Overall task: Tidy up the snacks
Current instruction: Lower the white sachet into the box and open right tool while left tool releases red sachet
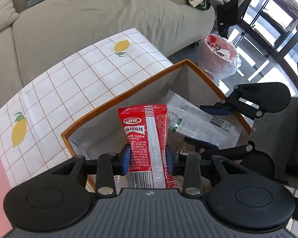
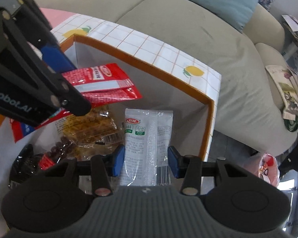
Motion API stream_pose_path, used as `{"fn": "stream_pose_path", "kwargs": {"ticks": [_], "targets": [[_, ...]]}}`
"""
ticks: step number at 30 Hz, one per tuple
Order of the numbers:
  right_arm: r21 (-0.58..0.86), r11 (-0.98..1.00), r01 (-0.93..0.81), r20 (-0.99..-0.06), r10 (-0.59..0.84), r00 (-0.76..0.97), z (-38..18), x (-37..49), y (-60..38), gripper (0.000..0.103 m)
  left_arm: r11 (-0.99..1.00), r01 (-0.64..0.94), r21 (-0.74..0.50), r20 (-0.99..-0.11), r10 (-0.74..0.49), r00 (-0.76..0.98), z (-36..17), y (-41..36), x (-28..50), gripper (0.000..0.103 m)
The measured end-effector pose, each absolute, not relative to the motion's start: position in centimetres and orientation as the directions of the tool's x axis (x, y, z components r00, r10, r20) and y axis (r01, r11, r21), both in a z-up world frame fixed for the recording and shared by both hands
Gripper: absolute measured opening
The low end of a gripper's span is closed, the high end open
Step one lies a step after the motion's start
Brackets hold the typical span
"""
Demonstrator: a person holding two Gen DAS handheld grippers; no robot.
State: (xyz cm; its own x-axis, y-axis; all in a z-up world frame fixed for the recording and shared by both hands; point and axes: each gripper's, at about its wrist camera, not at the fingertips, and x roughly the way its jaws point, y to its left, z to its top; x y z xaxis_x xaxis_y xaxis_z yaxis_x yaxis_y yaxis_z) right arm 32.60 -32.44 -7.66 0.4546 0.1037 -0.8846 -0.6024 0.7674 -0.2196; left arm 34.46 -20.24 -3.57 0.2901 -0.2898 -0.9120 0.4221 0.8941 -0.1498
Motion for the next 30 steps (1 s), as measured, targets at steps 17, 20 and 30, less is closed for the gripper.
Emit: {"fn": "stream_pose_path", "kwargs": {"ticks": [17,20,30], "targets": [[-0.254,0.750,-0.610,-0.862,0.110,0.495,-6.8,31.5,-33.2,0.062,0.905,0.424,0.026,-0.958,-0.099,0.270,-5.7,-22.4,35.3,0.041],[-0.248,0.754,-0.608,-0.854,0.126,0.504,-6.4,30.7,-33.5,0.062,0.891,0.441,0.110,-0.960,-0.019,0.280,-6.3,-24.0,35.2,0.041],[-0.206,0.757,-0.620,-0.857,0.166,0.487,-6.2,29.4,-33.5,0.063,0.814,0.478,0.330,-0.924,0.175,0.340,-8.1,-26.1,34.6,0.061]]}}
